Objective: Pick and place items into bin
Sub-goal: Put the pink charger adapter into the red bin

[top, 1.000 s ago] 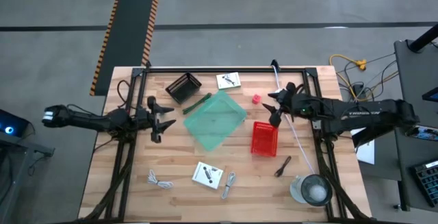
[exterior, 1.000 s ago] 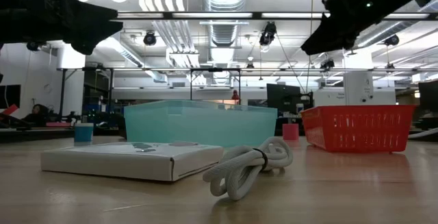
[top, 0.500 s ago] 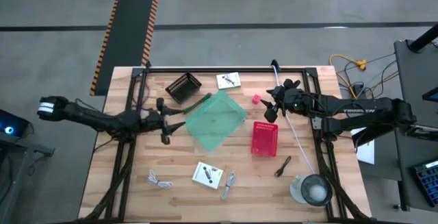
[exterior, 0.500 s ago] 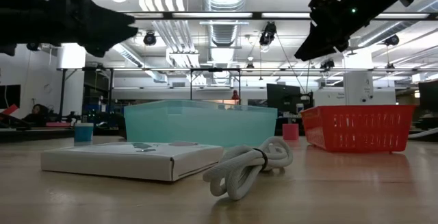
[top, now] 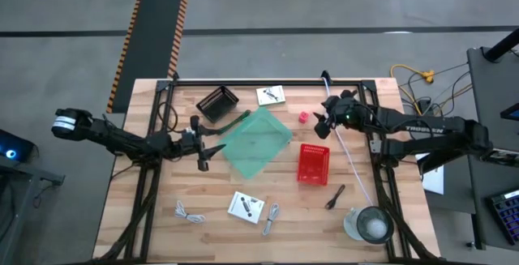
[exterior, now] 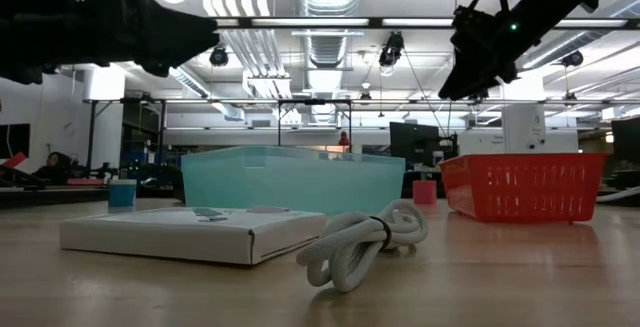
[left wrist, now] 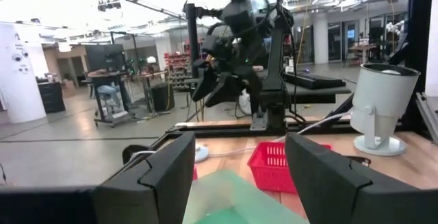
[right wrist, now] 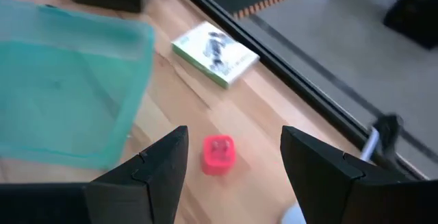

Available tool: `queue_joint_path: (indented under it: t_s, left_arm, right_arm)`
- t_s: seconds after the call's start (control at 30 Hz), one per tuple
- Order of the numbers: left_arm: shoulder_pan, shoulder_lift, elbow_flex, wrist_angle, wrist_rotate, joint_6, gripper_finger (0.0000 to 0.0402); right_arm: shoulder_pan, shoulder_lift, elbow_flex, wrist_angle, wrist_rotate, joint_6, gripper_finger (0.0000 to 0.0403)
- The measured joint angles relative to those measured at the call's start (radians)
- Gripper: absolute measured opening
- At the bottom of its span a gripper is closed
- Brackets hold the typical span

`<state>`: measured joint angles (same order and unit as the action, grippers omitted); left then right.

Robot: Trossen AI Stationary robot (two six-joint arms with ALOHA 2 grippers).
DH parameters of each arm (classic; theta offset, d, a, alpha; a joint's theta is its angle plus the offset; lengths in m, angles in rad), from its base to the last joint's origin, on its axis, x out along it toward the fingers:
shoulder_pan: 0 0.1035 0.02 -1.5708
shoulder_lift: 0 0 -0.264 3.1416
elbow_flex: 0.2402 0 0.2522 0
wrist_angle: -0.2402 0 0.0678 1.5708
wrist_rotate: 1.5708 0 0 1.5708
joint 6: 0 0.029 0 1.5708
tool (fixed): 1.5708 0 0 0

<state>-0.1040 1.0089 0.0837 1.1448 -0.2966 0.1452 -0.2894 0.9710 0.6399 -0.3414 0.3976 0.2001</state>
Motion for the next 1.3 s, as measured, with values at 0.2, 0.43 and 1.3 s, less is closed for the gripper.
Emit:
queue_joint_path:
  t_s: [0.2,0.43,1.3]
  left_arm:
    - [0.000,-0.013,0.000,0.000,0.000,0.000,0.0211]
    - [0.000,-0.020,0.000,-0.002,0.000,0.001,0.0211]
    - [0.000,-0.022,-0.004,-0.002,0.000,0.050,0.0211]
  right_arm:
    - [-0.104,0.065,0.042,-0.006,-0.157,0.034,0.0219]
    - [-0.176,0.242,0.130,-0.068,-0.197,0.036,0.0219]
    - [-0.182,0.686,0.453,-0.316,-0.260,-0.042,0.0260]
